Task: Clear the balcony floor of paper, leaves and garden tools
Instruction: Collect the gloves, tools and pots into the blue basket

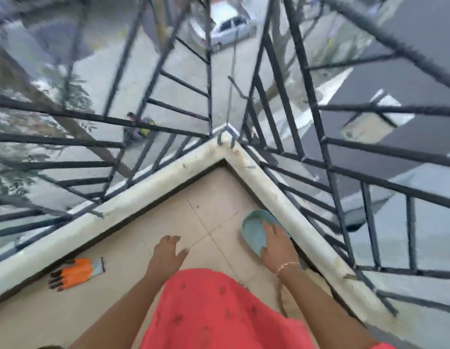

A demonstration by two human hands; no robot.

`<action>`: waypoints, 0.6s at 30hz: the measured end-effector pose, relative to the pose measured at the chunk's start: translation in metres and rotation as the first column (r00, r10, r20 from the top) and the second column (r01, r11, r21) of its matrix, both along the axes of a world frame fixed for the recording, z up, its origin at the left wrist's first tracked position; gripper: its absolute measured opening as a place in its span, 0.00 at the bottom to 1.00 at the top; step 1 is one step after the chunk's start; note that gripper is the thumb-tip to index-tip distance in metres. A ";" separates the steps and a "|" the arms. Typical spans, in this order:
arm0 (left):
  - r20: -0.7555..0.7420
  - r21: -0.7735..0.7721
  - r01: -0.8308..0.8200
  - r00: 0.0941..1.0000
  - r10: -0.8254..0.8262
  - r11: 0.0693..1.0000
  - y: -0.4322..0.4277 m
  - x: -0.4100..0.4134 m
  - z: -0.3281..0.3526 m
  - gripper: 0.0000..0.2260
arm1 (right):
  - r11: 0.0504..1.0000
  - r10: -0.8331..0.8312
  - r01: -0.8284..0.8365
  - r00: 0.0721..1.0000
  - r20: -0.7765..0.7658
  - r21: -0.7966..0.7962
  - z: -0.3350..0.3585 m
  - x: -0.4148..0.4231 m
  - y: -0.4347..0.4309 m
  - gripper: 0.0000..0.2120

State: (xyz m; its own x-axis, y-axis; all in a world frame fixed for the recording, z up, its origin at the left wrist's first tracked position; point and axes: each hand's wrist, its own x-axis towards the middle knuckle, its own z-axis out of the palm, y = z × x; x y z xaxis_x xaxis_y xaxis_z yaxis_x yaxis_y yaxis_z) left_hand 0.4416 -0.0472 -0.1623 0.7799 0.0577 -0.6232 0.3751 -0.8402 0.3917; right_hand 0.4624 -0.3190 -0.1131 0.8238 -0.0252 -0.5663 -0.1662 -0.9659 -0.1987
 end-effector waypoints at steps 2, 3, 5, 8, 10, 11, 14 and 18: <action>0.037 0.004 -0.092 0.995 0.092 0.996 0.022 -0.022 0.023 0.23 | 0.992 0.121 -0.120 0.993 0.012 -0.037 0.020 -0.001 0.015 0.31; 0.041 0.005 -0.142 0.989 0.141 0.990 0.032 -0.037 0.035 0.24 | 0.984 0.173 -0.172 0.985 0.016 -0.047 0.029 -0.004 0.023 0.29; 0.037 0.010 -0.242 0.970 0.241 0.970 0.052 -0.067 0.052 0.36 | 0.964 0.266 -0.264 0.962 0.060 -0.035 0.042 -0.008 0.042 0.28; 0.014 0.054 -0.399 0.917 0.399 0.915 0.085 -0.120 0.054 0.40 | 0.890 0.457 -0.453 0.883 0.112 -0.059 0.048 -0.018 0.085 0.29; -0.011 0.054 -0.515 0.856 0.517 0.855 0.102 -0.153 0.055 0.26 | 0.822 0.570 -0.563 0.813 0.116 -0.092 0.053 -0.028 0.115 0.29; -0.013 0.066 -0.551 0.833 0.553 0.832 0.112 -0.177 0.060 0.23 | 0.767 0.641 -0.634 0.757 0.123 -0.098 0.056 -0.036 0.136 0.29; -0.013 0.075 -0.649 0.759 0.651 0.757 0.142 -0.245 0.075 0.22 | 0.649 0.751 -0.759 0.627 0.206 -0.054 0.063 -0.068 0.205 0.29; -0.013 0.061 -0.800 0.597 0.802 0.596 0.187 -0.345 0.087 0.21 | 0.529 0.824 -0.849 0.516 0.235 0.012 0.064 -0.139 0.288 0.29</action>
